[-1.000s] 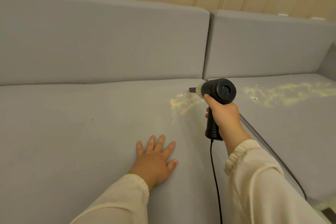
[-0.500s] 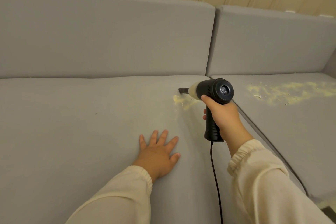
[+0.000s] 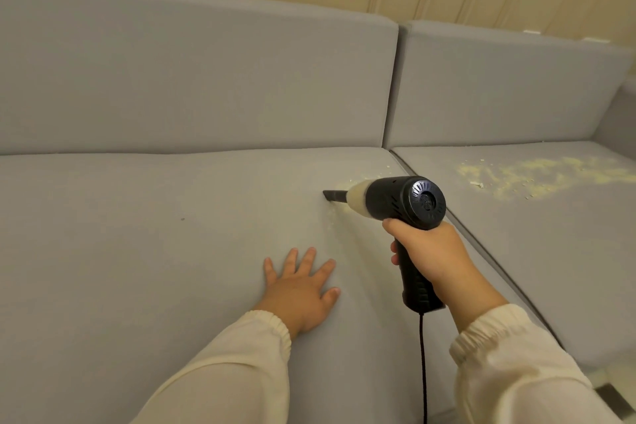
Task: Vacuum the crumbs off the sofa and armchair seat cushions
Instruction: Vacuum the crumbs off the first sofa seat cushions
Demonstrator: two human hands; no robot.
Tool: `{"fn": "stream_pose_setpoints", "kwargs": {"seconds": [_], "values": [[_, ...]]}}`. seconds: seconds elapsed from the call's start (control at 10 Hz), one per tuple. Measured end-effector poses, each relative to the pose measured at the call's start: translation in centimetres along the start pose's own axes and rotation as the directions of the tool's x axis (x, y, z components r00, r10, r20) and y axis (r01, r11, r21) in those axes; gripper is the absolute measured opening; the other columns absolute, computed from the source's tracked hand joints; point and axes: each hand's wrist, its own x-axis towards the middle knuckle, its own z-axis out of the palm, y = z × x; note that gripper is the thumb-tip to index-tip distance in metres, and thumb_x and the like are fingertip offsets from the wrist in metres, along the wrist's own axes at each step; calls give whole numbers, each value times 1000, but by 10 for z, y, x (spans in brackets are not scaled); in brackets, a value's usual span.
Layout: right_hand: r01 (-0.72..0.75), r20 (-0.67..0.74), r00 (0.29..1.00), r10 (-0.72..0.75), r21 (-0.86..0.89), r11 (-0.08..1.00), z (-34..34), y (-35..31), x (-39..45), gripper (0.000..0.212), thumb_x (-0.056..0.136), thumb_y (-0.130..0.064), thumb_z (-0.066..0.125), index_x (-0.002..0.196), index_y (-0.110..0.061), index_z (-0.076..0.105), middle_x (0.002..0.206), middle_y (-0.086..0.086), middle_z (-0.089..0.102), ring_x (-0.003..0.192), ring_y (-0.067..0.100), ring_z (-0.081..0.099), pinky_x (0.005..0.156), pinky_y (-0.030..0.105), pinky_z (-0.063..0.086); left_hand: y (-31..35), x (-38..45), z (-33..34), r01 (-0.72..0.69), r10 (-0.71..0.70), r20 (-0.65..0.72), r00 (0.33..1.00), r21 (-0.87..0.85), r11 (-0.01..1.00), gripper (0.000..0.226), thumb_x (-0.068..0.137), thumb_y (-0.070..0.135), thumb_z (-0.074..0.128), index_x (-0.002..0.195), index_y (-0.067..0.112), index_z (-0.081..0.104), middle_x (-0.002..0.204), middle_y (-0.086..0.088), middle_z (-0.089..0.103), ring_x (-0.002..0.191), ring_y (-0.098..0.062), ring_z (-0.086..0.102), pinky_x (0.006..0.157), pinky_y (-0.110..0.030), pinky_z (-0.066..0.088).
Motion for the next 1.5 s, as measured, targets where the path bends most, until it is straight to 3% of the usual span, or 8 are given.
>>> {"fn": "stream_pose_setpoints", "kwargs": {"seconds": [0.3, 0.5, 0.9, 1.3, 1.4, 1.5], "values": [[46, -184, 982, -40, 30, 998, -3, 9, 5, 20, 87, -29, 79, 97, -14, 72, 88, 19, 76, 63, 19, 73, 70, 38, 61, -2, 0, 3, -1, 1, -7, 1000, 3, 1000, 64, 103, 68, 14, 162, 51, -5, 172, 10, -21, 158, -25, -22, 118, -69, -14], [44, -249, 968, -17, 102, 994, -14, 9, 22, 16, 86, -31, 81, 92, -21, 71, 86, 17, 77, 66, 24, 73, 82, 50, 63, -3, 0, 4, -5, 5, -8, 1000, 3, 1000, 64, 103, 68, 13, 161, 51, -6, 172, 10, -21, 157, -25, -23, 118, -69, -15], [4, -167, 986, 23, 161, 987, -6, 11, 24, 14, 91, -29, 81, 97, -22, 70, 80, 11, 73, 70, 25, 71, 73, 39, 61, -3, 3, 5, -5, 5, -9, 1000, -1, 1000, 63, 103, 68, 13, 161, 51, -5, 172, 10, -21, 157, -25, -22, 118, -69, -15], [20, -26, 999, -21, -30, 999, 2, 8, 8, 13, 90, -27, 79, 99, -19, 72, 91, 23, 75, 68, 24, 72, 68, 36, 60, -2, 2, 0, -3, 3, 10, 1000, -8, 1000, 64, 103, 68, 13, 162, 51, -5, 172, 10, -21, 157, -26, -23, 118, -70, -15], [30, -35, 999, -32, -72, 997, -3, 8, -3, 12, 88, -27, 79, 95, -20, 73, 84, 17, 77, 64, 22, 73, 67, 36, 60, -2, 2, 1, 0, 0, 12, 1000, -9, 1000, 64, 103, 68, 13, 162, 51, -5, 172, 10, -21, 157, -26, -23, 118, -70, -15], [48, -137, 989, -57, -72, 996, -12, 13, -2, 15, 85, -30, 79, 93, -20, 73, 77, 12, 75, 65, 21, 75, 68, 37, 60, -4, 3, 2, -5, 5, 5, 1000, -1, 1000, 64, 103, 68, 14, 161, 51, -6, 172, 10, -21, 158, -25, -22, 118, -69, -15]]}}
